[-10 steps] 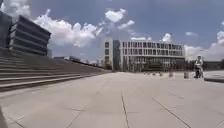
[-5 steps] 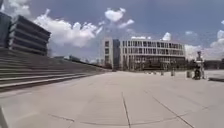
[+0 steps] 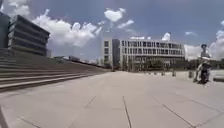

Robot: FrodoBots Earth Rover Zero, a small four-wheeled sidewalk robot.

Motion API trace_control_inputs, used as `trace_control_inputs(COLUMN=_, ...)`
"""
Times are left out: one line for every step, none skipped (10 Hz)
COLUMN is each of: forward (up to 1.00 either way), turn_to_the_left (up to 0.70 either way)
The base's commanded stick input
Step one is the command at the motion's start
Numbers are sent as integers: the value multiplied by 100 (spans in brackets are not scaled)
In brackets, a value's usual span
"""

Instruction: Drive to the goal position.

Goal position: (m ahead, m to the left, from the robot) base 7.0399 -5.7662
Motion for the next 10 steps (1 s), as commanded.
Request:
trace_control_inputs(forward=70, turn_to_the_left=0)
trace_control_inputs(forward=70, turn_to_the_left=0)
trace_control_inputs(forward=70, turn_to_the_left=0)
trace_control_inputs(forward=70, turn_to_the_left=0)
trace_control_inputs(forward=70, turn_to_the_left=0)
trace_control_inputs(forward=70, turn_to_the_left=0)
trace_control_inputs(forward=70, turn_to_the_left=0)
trace_control_inputs(forward=70, turn_to_the_left=0)
trace_control_inputs(forward=70, turn_to_the_left=0)
trace_control_inputs(forward=70, turn_to_the_left=0)
